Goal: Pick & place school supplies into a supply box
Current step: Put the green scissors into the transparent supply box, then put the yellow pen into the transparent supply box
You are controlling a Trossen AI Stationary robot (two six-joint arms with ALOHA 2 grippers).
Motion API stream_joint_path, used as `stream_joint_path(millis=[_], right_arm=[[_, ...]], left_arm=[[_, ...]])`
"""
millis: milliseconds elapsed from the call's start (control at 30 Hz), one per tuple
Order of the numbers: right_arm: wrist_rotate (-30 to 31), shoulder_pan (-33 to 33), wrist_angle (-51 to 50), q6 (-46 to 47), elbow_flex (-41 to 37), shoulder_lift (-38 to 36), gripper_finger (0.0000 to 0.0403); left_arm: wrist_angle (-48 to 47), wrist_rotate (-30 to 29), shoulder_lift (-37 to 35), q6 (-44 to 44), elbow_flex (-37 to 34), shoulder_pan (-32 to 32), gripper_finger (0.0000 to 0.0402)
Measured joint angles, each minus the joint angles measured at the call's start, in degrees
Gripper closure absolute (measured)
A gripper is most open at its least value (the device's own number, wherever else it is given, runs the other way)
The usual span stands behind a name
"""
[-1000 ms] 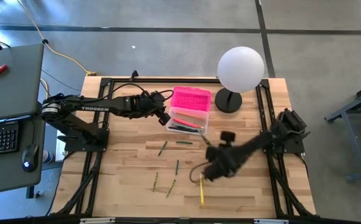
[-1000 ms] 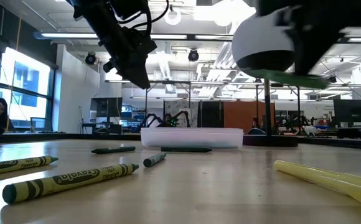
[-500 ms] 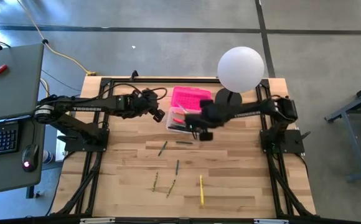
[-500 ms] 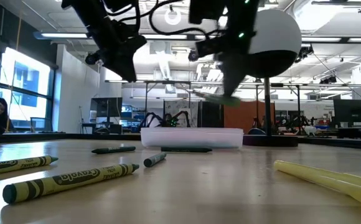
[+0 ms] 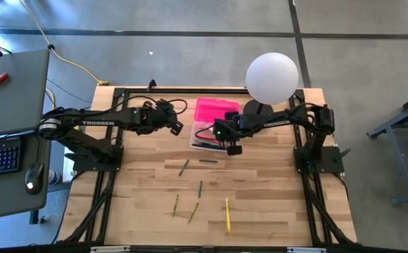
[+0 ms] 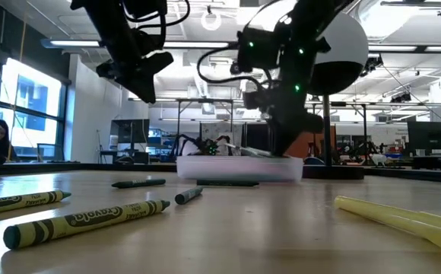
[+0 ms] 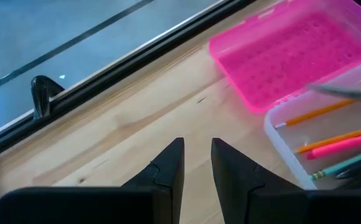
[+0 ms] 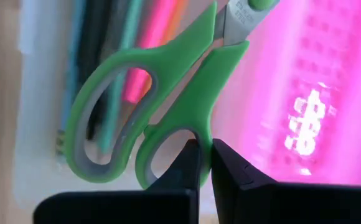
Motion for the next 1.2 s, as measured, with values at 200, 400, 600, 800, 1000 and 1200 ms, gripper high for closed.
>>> stream_joint_path(millis=[200,400,600,800,1000,1200], right_arm=[[-1.55,0.11,3.22,-6.29,-2.79,0.0,0.0397],[-0.4,0.07,4.34,-8.78,-2.09,-0.02,0.0376],[0.05,0.11,4.02,-10.23,-2.09,-0.02,0.0355],[5.26,0.99,3.56,-8.73,-1.6,-0.02,0.0337],[12.58,5.02,-3.76,-6.31,5.15,-0.02,0.0328],[1.89,9.67,-9.35,7.62,11.91,-0.07,0.0329]], left_arm=[[-0.01,0.02,0.0,-0.03,0.0,0.0,0.0289],[0.08,0.0,0.0,-0.08,0.0,0.0,0.0289],[0.08,0.0,0.0,-0.03,0.0,0.0,0.0289],[0.06,-0.02,0.0,-0.01,0.0,0.0,0.0289],[0.03,-0.03,0.0,0.11,0.0,0.0,0.0289],[-0.01,-0.04,0.0,0.21,0.0,0.0,0.0289]])
